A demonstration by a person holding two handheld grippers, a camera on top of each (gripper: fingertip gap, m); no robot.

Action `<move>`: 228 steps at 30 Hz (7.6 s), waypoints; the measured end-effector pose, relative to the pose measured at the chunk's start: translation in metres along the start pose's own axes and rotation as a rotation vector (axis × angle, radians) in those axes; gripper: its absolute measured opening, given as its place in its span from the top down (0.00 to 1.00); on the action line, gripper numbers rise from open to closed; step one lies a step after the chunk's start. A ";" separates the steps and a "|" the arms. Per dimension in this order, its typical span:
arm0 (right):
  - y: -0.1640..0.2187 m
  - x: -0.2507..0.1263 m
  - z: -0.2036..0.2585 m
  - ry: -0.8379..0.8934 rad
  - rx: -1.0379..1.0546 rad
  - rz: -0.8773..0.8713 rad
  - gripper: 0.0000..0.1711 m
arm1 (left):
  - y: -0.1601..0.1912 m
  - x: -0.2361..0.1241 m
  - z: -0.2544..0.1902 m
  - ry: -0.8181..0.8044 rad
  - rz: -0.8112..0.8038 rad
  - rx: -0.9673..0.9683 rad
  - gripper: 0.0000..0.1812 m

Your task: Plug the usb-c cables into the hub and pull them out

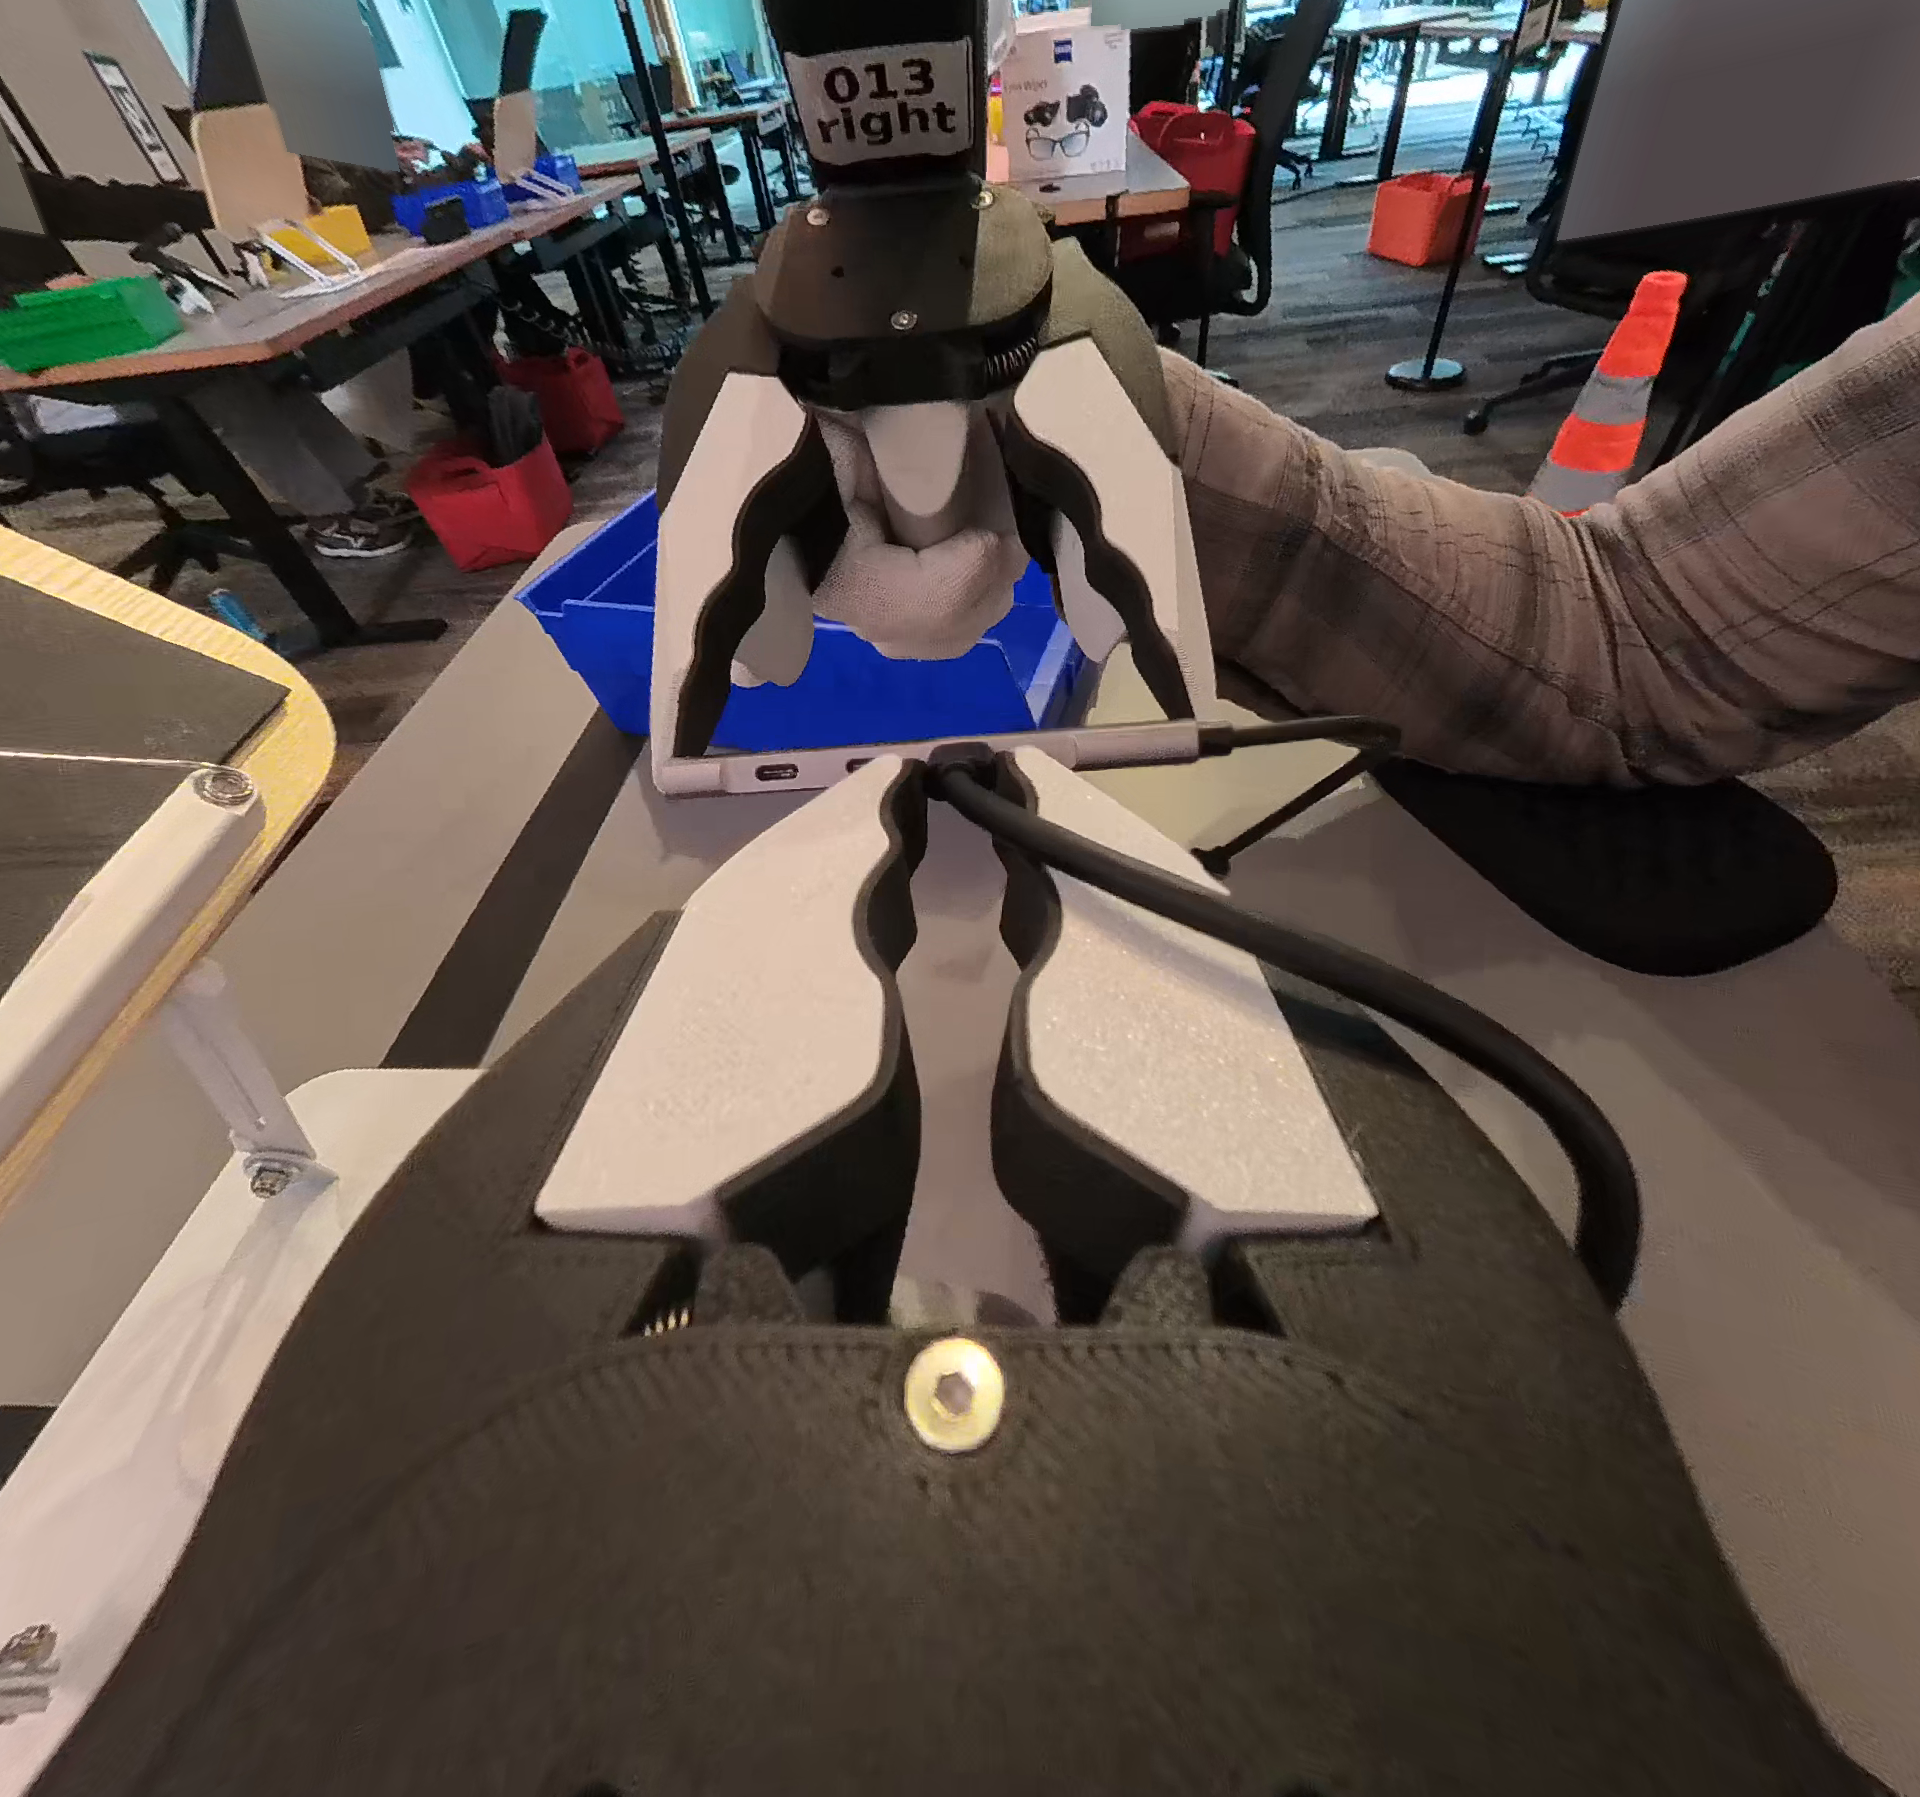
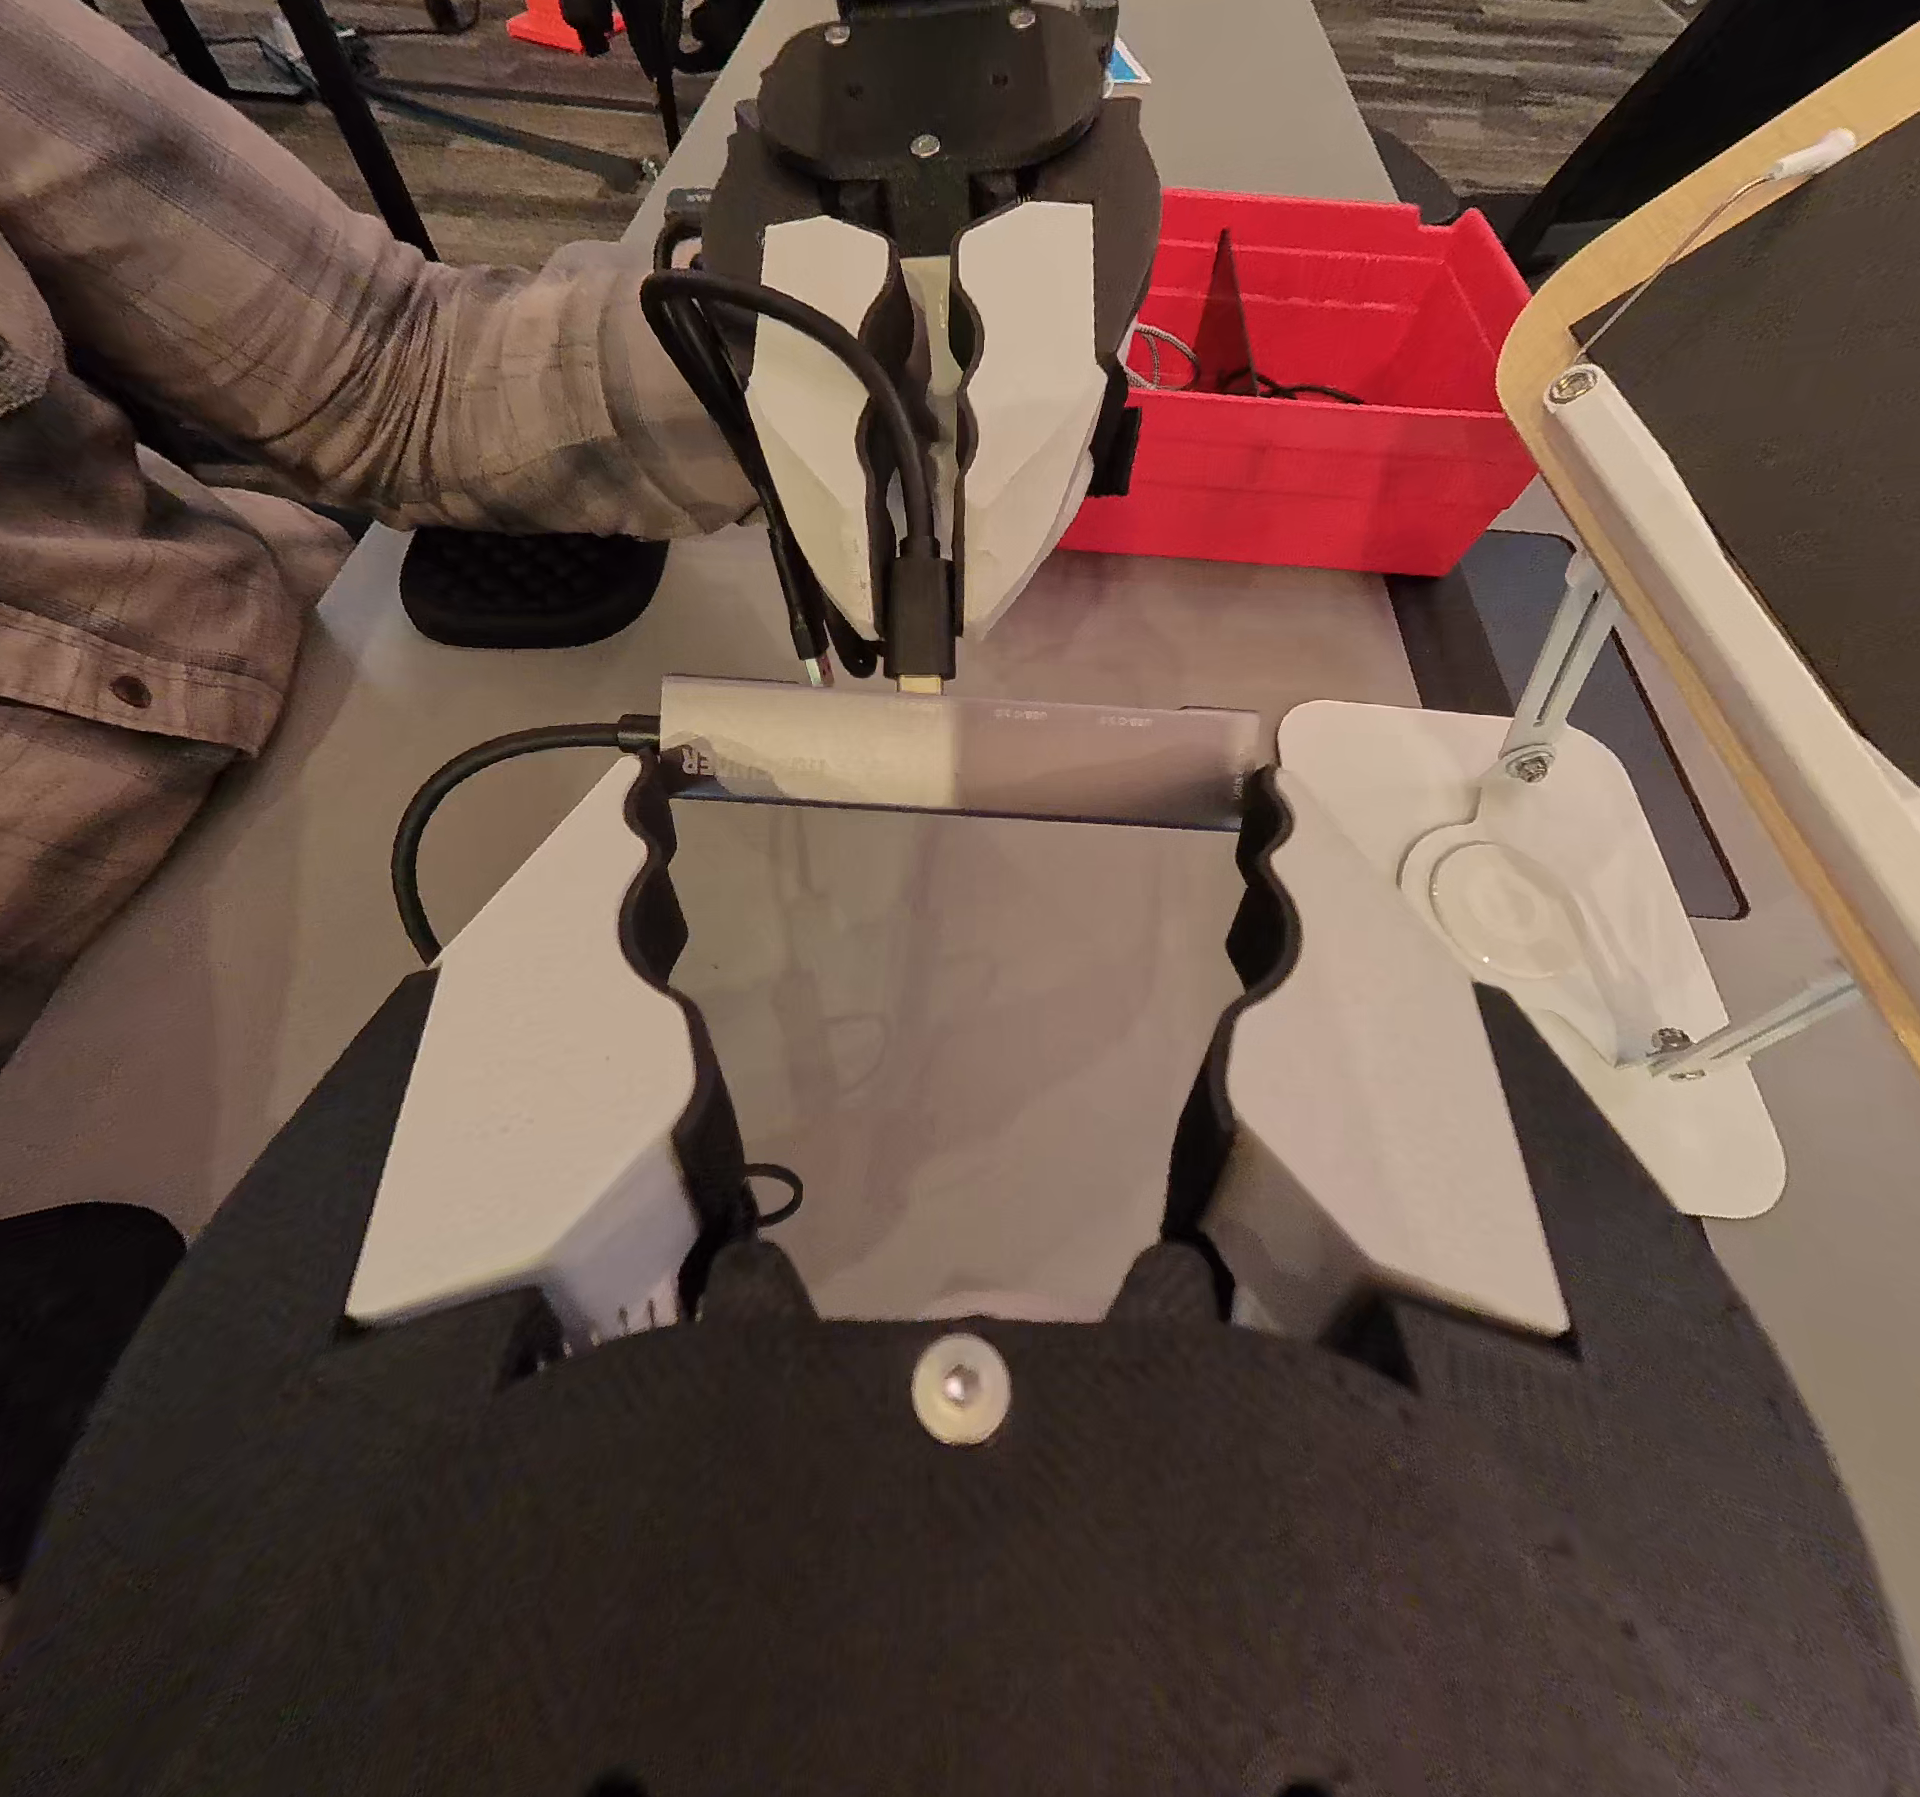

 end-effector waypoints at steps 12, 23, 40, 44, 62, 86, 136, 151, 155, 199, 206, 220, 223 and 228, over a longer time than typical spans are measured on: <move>-0.006 -0.001 0.003 0.013 -0.032 0.012 0.38 | 0.000 -0.001 -0.001 0.048 -0.053 -0.012 0.92; -0.007 0.001 0.004 0.001 -0.037 -0.004 0.38 | 0.000 -0.001 -0.003 0.054 -0.083 0.025 0.93; -0.013 -0.003 0.008 0.017 -0.069 0.008 0.38 | -0.002 -0.002 -0.006 0.088 -0.120 0.020 0.93; -0.013 -0.002 0.009 0.017 -0.076 0.033 0.38 | 0.000 -0.002 -0.006 0.122 -0.133 0.002 0.93; -0.005 -0.006 0.002 0.032 -0.040 0.009 0.38 | 0.003 -0.003 0.002 -0.032 -0.017 0.096 0.84; 0.025 0.066 0.006 -0.117 0.005 0.142 0.37 | -0.021 -0.131 0.076 -0.771 0.000 0.155 0.84; 0.125 0.119 0.023 -0.197 0.013 0.698 0.37 | 0.055 -0.279 0.070 -0.915 0.462 0.027 0.86; 0.132 0.115 0.019 -0.160 0.009 0.735 0.30 | 0.159 -0.244 0.086 -0.792 0.911 0.027 0.98; 0.133 0.111 0.017 -0.151 0.016 0.731 0.32 | 0.154 -0.257 0.089 -0.856 0.866 0.030 0.98; 0.138 0.102 0.017 -0.147 0.054 0.705 0.34 | 0.046 -0.329 0.064 -1.124 0.407 0.033 0.98; 0.138 0.102 0.017 -0.145 0.055 0.700 0.33 | 0.124 -0.333 0.063 -1.131 0.625 -0.113 0.98; 0.139 0.100 0.017 -0.146 0.057 0.692 0.34 | 0.061 -0.329 0.028 -1.157 0.503 -0.011 0.77; 0.139 0.098 0.017 -0.140 0.054 0.698 0.36 | 0.046 -0.307 0.020 -1.119 0.488 0.056 0.80; 0.119 0.091 0.011 -0.081 0.034 0.648 0.34 | 0.021 -0.256 0.004 -1.010 0.374 0.112 0.83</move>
Point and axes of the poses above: each gripper's, where its closed fingertips meet, x out along the fingers, y out of its underside, z = x × y across the jaws, the point moved 5 cm from there along -x, back along the fingers, and after that the axes turned 10 degrees about -x, right-handed, at the moved point
